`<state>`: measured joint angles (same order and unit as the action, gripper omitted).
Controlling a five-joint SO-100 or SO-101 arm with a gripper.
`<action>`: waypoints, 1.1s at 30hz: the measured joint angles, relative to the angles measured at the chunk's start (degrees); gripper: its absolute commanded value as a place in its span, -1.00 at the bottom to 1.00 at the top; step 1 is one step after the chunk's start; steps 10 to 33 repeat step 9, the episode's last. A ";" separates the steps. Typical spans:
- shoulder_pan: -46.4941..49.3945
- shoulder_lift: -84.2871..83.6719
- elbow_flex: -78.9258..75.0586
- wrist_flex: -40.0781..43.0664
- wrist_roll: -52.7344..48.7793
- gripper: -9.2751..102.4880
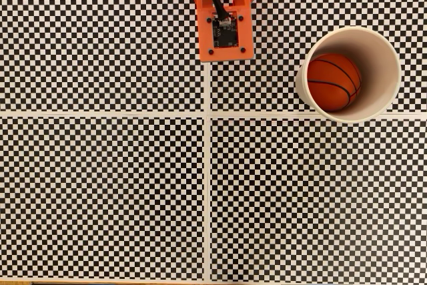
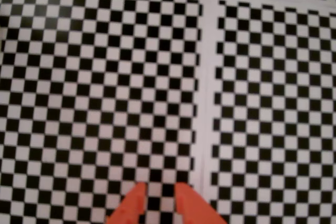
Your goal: Grasp basketball and place into cup.
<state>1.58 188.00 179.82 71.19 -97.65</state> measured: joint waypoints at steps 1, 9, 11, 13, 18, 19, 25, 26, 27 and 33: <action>0.00 0.00 0.00 0.00 0.00 -0.84; 0.00 0.00 0.00 0.00 0.70 -0.84; 0.00 0.00 0.00 0.00 0.70 -0.84; 0.00 0.00 0.00 0.00 0.70 -0.84; 0.00 0.00 0.00 0.00 0.70 -0.84; 0.00 0.00 0.00 0.00 0.70 -0.84; 0.00 0.00 0.00 0.00 0.70 -0.84; 0.00 0.00 0.00 0.00 0.70 -0.84; 0.00 0.00 0.00 0.00 0.70 -0.84; 0.00 0.00 0.00 0.00 0.70 -0.84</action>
